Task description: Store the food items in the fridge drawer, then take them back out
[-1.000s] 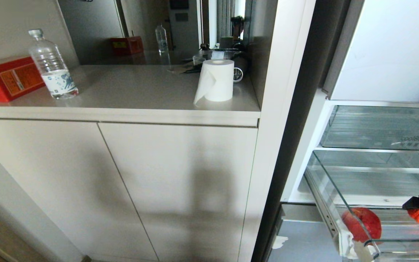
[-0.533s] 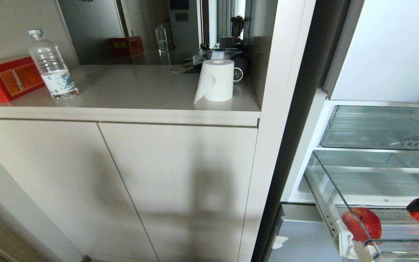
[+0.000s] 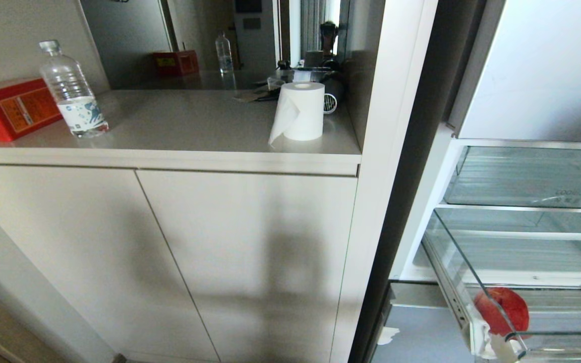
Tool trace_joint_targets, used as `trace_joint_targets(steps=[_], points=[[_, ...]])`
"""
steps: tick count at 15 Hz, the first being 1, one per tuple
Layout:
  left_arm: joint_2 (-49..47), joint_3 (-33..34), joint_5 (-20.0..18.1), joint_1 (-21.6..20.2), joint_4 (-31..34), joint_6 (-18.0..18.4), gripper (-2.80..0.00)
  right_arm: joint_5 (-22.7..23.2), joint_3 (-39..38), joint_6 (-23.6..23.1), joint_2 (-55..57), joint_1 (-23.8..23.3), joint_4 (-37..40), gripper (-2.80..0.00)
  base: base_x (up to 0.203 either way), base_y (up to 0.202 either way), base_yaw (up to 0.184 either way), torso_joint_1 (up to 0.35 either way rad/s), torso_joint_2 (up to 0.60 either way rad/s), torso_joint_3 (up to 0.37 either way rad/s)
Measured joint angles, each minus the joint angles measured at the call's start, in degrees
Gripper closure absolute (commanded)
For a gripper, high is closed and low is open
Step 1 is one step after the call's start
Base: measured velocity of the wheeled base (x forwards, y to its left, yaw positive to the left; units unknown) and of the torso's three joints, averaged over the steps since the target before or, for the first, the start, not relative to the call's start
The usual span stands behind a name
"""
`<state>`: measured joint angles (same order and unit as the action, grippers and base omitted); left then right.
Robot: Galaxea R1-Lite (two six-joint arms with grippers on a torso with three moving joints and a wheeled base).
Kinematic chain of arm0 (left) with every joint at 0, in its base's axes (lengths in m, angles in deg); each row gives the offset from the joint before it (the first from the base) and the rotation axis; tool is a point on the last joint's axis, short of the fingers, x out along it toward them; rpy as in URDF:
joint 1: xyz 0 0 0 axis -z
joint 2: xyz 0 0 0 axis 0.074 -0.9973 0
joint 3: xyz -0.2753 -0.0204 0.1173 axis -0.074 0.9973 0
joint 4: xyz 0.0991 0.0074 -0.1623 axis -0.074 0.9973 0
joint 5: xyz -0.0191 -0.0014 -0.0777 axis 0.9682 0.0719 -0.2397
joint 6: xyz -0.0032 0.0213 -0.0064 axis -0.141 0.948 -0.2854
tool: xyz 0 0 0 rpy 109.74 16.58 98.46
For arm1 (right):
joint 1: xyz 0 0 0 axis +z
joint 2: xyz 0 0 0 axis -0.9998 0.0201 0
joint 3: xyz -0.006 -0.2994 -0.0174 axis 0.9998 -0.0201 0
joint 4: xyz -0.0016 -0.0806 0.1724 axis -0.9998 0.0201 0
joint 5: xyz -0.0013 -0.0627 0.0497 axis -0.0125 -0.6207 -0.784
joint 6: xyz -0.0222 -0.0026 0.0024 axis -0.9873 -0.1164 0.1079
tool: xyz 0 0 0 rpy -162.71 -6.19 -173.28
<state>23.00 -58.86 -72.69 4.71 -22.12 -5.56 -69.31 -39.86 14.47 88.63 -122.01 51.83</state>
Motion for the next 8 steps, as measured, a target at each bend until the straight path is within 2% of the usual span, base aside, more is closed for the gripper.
trace_joint_targets(steps=[3, 6, 8], points=[[0.0, 0.0, 0.0, 0.0, 0.0, 0.0, 0.00, 0.8, -4.9, 1.8, -12.0, -0.6, -0.5, 0.00, 0.000, 0.000, 0.000, 0.000, 0.00, 0.000], [0.0, 0.0, 0.0, 0.0, 0.0, 0.0, 0.00, 0.7, -9.1, 7.6, -22.5, -1.0, -4.2, 0.00, 0.000, 0.000, 0.000, 0.000, 0.00, 0.000], [0.0, 0.0, 0.0, 0.0, 0.0, 0.0, 0.00, -1.1, -10.2, 12.9, -29.4, -1.2, -4.9, 0.00, 0.000, 0.000, 0.000, 0.000, 0.00, 0.000]])
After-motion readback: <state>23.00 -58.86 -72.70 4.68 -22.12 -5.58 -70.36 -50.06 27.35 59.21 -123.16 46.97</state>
